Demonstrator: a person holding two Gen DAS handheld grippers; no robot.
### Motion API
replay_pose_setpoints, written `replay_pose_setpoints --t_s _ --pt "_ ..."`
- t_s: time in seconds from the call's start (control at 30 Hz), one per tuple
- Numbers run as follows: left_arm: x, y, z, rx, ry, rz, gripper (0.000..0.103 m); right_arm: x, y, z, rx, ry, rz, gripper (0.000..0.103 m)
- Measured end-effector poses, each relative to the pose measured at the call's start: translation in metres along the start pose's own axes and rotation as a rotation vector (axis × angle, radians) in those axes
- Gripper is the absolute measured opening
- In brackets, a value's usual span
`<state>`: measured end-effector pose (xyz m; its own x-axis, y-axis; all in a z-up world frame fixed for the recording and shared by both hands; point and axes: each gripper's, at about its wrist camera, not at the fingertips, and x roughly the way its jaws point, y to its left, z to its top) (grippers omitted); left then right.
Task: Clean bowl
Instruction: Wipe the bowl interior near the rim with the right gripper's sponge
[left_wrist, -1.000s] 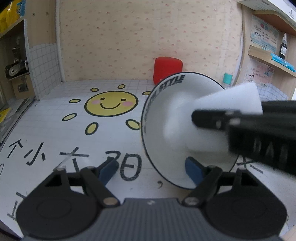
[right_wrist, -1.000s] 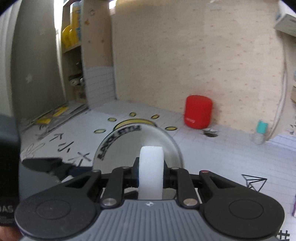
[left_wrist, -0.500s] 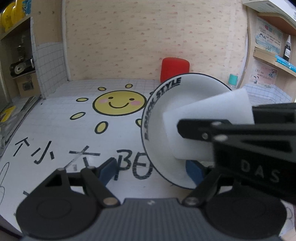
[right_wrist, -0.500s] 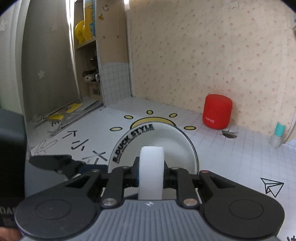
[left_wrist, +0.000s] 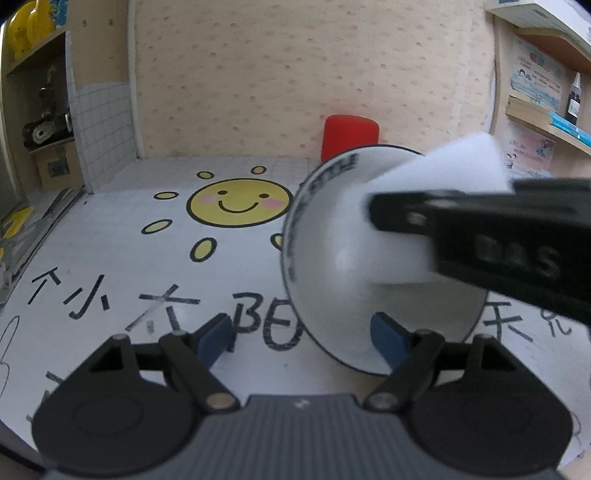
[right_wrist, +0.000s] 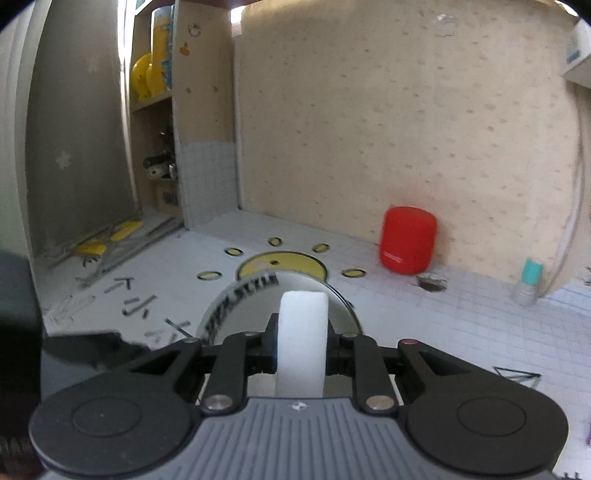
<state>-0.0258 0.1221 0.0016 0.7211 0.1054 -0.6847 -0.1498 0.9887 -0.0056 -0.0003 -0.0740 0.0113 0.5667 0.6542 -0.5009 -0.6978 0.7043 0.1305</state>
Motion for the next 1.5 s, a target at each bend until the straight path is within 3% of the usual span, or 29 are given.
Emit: replay_pose_setpoints --t_s 0.2,0.33,0.57,0.73,0.93,1.5 --pt "-0.004 0.002 -0.003 0.002 -0.007 -0.006 0.081 -0.004 0.007 -0.014 -0.034 0.04 0.008 0.018" --pt "-0.005 0.002 -0.006 -0.008 -0.013 -0.003 0.08 -0.011 -0.006 -0.012 0.002 0.015 -0.058 0.018" --pt "-0.008 0.005 -0.007 -0.024 -0.014 0.0 0.078 0.001 0.001 -0.004 -0.026 0.012 -0.019 0.018" --pt "-0.005 0.015 -0.004 -0.024 -0.016 0.032 0.078 0.001 0.0 -0.013 -0.029 0.04 -0.024 0.018" --pt "-0.002 0.023 0.0 -0.045 -0.035 0.007 0.074 0.0 -0.002 -0.014 -0.036 0.05 -0.044 0.018" --pt "-0.011 0.006 -0.015 -0.026 -0.062 0.036 0.067 0.004 0.006 -0.009 -0.048 0.032 -0.019 0.018"
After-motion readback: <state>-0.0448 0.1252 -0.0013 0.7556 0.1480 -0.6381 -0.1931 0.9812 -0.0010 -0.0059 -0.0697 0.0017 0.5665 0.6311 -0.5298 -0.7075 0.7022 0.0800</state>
